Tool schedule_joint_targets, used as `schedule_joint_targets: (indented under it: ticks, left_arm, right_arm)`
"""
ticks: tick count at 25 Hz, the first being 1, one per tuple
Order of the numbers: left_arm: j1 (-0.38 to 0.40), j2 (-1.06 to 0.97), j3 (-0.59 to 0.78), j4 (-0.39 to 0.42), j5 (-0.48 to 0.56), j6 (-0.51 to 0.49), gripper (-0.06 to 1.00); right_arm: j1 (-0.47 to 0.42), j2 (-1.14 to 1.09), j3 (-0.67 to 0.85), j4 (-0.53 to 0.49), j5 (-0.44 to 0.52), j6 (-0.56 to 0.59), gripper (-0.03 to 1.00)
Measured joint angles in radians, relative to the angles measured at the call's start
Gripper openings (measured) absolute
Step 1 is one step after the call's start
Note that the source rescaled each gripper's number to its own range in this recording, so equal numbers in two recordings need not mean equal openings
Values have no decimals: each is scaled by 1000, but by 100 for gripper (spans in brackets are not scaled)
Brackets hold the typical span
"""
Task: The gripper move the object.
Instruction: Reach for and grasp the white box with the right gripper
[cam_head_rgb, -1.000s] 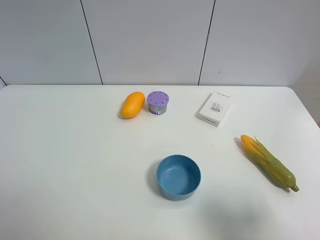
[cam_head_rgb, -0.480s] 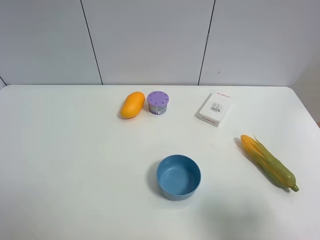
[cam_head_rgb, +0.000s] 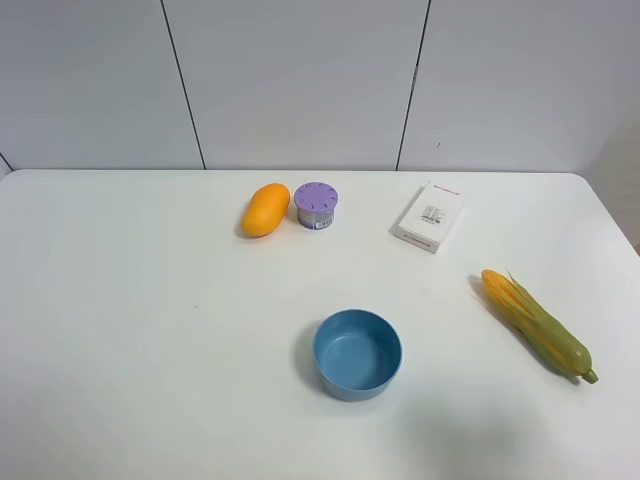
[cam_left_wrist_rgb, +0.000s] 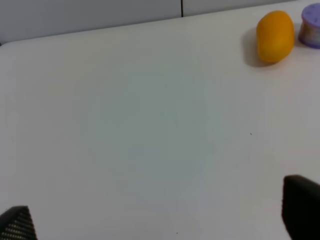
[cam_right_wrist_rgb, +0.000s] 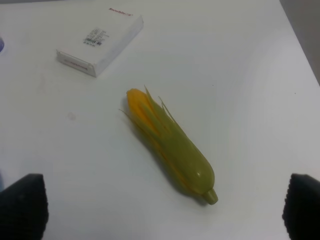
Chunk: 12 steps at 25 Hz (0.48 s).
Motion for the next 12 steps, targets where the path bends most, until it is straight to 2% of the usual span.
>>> schedule_joint_targets:
  ticks: [5, 12]
  left_arm:
    - [0, 0, 0, 0, 0, 0, 100]
    - [0, 0, 0, 0, 0, 0, 100]
  right_arm:
    - [0, 16, -18, -3, 3, -1, 80]
    - [0, 230, -250, 2, -3, -11, 80]
